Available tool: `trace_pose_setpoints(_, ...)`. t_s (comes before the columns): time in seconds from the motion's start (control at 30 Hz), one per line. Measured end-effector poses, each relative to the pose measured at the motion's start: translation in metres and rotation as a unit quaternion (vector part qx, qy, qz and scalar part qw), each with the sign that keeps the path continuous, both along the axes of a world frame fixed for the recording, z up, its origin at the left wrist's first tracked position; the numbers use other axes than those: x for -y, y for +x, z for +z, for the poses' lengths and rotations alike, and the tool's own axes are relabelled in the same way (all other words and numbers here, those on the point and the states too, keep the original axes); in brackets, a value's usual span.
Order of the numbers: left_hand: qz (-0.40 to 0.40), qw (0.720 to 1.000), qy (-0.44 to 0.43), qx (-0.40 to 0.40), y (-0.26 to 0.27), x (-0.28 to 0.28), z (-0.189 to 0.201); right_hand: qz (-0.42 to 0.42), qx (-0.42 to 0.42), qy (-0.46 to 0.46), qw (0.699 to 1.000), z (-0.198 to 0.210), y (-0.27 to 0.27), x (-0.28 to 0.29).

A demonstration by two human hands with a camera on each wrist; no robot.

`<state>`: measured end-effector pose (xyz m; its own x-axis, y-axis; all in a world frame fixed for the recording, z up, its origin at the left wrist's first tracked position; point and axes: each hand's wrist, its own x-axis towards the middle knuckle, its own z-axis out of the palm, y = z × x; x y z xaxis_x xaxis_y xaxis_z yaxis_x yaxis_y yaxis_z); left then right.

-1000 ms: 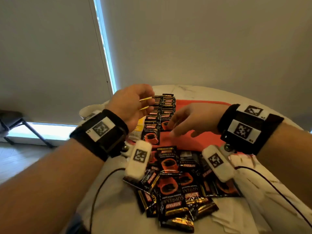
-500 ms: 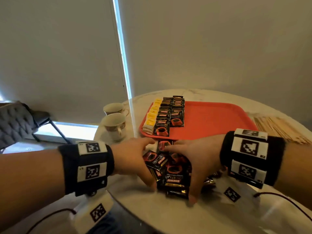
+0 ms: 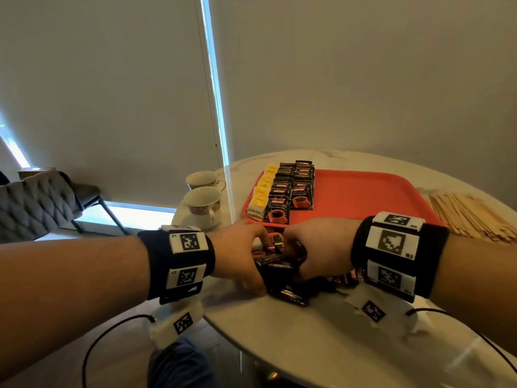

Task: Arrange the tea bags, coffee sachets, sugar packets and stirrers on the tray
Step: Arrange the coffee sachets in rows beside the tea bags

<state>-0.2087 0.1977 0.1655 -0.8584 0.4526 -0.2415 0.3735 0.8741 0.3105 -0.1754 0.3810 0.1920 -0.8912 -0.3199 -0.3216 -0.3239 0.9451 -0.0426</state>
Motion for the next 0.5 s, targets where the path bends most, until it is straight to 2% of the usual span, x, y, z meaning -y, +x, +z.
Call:
trace_pose_setpoints(0.17,-0.023,0.999,-0.003,0.048,-0.004,0.015,0.003,-0.005,0.036,-0.005,0.999,0.011,0.001,0.000)
trace_pose_setpoints(0.3,-0.049,0.998,0.002,0.040,-0.008,0.013,0.002,0.009,0.080,0.016,0.997,0.013,0.003,0.000)
trace_pose_setpoints(0.5,-0.013,0.999,-0.022,0.031,-0.017,0.008,-0.005,0.048,0.003,0.036,0.998,0.001,-0.005,0.015)
